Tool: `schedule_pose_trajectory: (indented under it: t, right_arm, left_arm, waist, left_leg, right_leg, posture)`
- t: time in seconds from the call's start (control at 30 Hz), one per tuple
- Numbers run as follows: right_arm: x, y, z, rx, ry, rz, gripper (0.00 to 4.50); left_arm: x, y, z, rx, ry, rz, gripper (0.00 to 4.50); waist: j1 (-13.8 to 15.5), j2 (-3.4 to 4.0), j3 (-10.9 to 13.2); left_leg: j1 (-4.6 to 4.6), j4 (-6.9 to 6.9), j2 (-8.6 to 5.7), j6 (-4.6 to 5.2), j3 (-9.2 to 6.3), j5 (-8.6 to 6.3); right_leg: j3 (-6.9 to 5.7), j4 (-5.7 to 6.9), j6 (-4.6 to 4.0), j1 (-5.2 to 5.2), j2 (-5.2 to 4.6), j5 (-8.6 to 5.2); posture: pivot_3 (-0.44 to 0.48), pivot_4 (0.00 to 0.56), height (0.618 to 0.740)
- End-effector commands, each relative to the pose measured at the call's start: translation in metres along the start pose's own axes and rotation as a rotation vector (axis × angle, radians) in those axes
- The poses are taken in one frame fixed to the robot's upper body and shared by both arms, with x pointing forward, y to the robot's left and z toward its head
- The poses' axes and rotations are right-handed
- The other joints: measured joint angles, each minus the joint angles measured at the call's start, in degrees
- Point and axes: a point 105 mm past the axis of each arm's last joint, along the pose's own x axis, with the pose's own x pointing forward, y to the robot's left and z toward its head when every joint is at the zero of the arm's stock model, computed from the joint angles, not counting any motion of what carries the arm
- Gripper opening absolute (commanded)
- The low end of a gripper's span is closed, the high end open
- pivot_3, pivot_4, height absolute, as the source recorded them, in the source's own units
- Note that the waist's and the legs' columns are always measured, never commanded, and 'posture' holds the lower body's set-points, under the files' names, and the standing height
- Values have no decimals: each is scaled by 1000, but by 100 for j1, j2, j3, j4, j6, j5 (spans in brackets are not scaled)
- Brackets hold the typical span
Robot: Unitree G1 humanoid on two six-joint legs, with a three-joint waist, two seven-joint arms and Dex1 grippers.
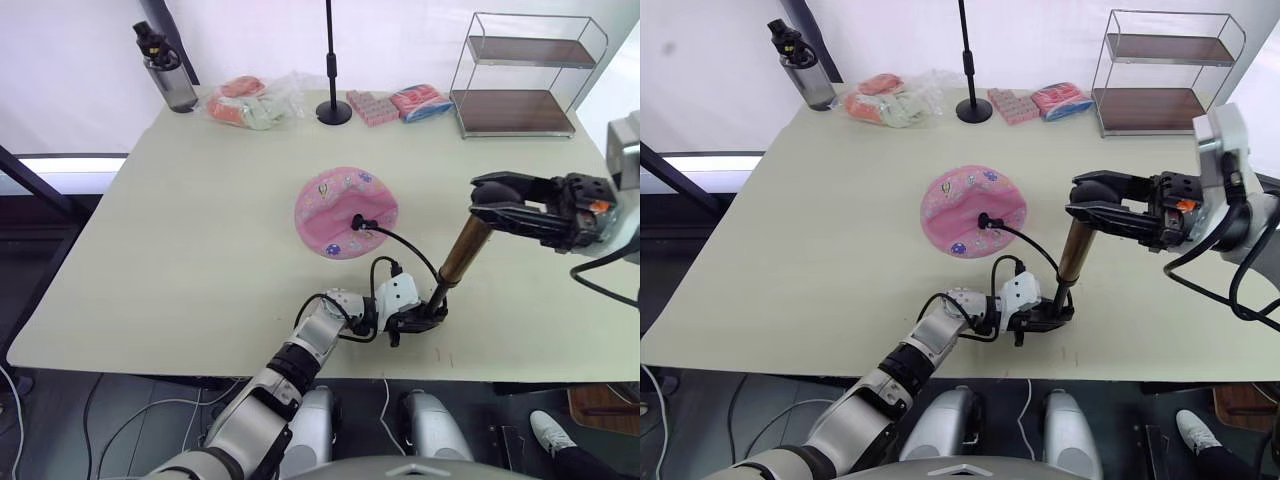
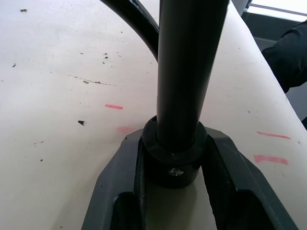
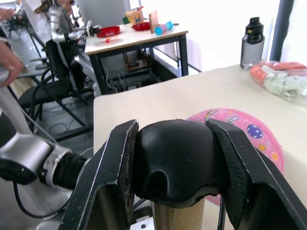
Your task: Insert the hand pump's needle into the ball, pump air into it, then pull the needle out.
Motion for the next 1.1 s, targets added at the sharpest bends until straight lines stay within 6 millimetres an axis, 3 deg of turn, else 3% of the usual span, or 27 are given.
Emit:
schedule_pose_trajectory:
  t: [0.03, 0.3, 0.7, 0.93, 1.1]
  right_arm:
    - [-9, 6, 40, -156, -109, -37, 1714]
    - [-8, 5, -1, -100, -37, -61, 1714]
    - [-19, 0, 52, -124, -152, -67, 1714]
    - [-19, -1, 44, -91, -118, -65, 1714]
    - [-14, 5, 14, -67, -16, -41, 1714]
  left_arm:
    - [-2, -26, -56, -129, 181, -75, 1124]
    - [-2, -27, -56, -126, 185, -78, 1124]
    - [-7, -28, -63, -135, 199, -75, 1124]
    - [-7, -28, -63, -121, 199, -76, 1124]
    - [-6, -27, -63, -113, 194, -71, 1124]
  waist:
    - [4, -1, 0]
    - [-10, -15, -77]
    - [-10, -12, -127]
    - [-11, -12, -127]
    - [-7, -11, -130]
  left_leg:
    - [0, 0, 0, 0, -2, 0]
    - [0, -3, 0, 0, -17, 0]
    - [1, -11, 1, 1, -35, -1]
    - [0, -15, 0, 0, -35, -1]
    - [-1, -19, 1, 0, -39, -2]
  right_leg:
    - [-4, -1, 0, 1, -2, 0]
    - [-21, -17, -1, 14, -3, -1]
    - [-43, -42, -4, 29, -45, -1]
    - [-44, -48, -5, 29, -58, -1]
    - [-48, -52, -6, 30, -62, -1]
  posture:
    - [0, 150, 736]
    - [0, 150, 736]
    - [0, 150, 736]
    - [0, 150, 736]
    - [0, 150, 736]
